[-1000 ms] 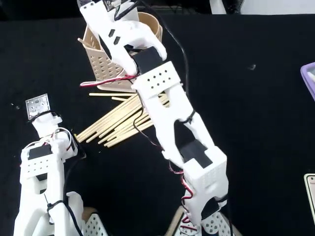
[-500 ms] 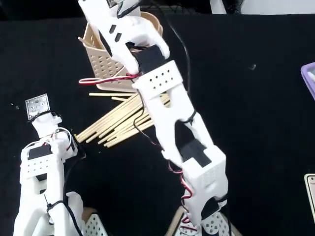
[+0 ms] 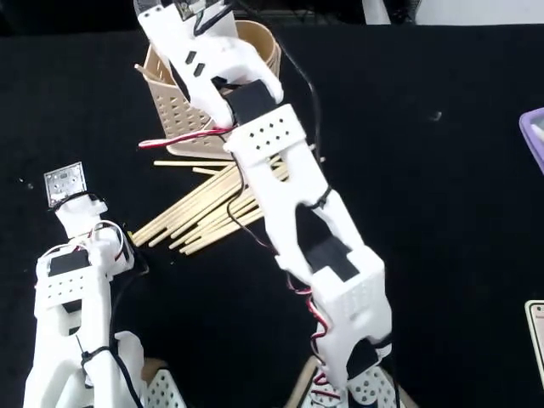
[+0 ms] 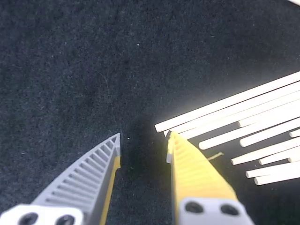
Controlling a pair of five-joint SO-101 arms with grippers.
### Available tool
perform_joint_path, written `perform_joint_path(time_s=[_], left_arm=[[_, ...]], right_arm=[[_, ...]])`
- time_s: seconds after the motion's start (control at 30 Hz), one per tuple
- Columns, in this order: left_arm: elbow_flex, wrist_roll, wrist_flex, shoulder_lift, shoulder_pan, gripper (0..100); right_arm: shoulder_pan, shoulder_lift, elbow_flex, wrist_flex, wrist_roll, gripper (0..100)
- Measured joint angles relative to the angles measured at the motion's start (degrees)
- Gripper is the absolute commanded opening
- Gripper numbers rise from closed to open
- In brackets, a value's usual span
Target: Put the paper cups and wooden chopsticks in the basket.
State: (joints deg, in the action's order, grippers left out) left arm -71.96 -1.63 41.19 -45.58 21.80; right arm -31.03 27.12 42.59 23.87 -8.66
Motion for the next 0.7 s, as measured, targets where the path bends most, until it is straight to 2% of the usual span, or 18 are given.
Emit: perform_joint_path(time_s=[0.07, 0.2, 0.53, 0.7], left_arm=[[0.00, 0.00, 0.00, 0.00, 0.00, 17], [0.00, 0.00, 0.00, 0.00, 0.00, 17], [0.00, 0.00, 0.00, 0.00, 0.00, 17], [0.00, 0.00, 0.00, 0.00, 0.00, 17]], right_arm=[[0.00, 0.26, 0.00, 1.32, 0.00, 3.1], [0.00, 0.26, 0.00, 6.07, 0.00, 13.2], [0.00, 0.26, 14.51, 30.59, 0.00, 10.9], [0.00, 0.18, 25.58, 50.29, 0.00, 11.3]])
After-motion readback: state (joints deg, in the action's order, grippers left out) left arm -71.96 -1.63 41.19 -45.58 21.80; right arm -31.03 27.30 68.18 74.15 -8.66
